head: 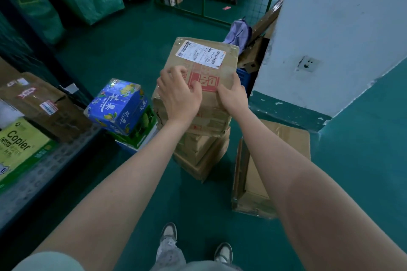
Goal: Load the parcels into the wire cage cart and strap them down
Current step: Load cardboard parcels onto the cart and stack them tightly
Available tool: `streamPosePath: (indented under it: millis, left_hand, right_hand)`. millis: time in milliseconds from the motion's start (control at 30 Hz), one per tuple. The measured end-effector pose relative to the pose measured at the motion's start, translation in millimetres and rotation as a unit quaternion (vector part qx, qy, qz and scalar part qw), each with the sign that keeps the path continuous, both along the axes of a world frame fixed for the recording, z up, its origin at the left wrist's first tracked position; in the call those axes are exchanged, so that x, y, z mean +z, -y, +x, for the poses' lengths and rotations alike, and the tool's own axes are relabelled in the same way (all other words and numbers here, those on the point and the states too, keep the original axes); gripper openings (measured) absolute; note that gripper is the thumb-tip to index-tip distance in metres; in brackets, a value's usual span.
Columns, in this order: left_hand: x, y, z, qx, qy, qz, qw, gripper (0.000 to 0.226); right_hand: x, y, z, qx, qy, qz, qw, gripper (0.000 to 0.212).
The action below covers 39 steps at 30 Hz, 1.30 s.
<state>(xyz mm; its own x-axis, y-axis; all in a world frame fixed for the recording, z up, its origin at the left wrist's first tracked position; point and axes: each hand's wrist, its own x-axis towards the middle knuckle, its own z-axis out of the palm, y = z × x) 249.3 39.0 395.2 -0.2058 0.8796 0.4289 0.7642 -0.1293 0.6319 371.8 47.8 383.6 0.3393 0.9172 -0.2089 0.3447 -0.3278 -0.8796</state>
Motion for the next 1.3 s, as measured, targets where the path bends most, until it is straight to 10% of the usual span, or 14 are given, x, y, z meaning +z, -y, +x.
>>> streamPosePath:
  millis: [467, 733, 1000, 1200, 1300]
  left_hand:
    - [-40.0, 65.0, 113.8, -0.286, 0.0, 0.012, 0.958, 0.012]
    - [-105.5, 86.8, 142.2, -0.269, -0.006, -0.305, 0.914, 0.02]
    - [-165.6, 96.3, 161.8, -0.155, 0.062, -0.62, 0.767, 0.066]
    - [-187.6, 113.0, 165.0, -0.107, 0.104, -0.716, 0.682, 0.068]
    - [-194.1, 120.1, 175.2, -0.089, 0.145, -0.68, 0.713, 0.074]
  right_hand:
    - [-44.8, 54.2, 96.0, -0.093, -0.029, -0.056, 0.994, 0.056]
    - [-105.2, 118.8, 146.6, -0.142, -0.014, -0.161, 0.977, 0.053]
    - [-167.0, 173.4, 184.6, -0.187, 0.024, -0.298, 0.936, 0.058]
    - [-198.2, 202.1, 196.8, -0.26, -0.096, -0.355, 0.893, 0.075]
    - [-204.1, 205.0, 192.4, -0.294, -0.126, -0.322, 0.891, 0.077]
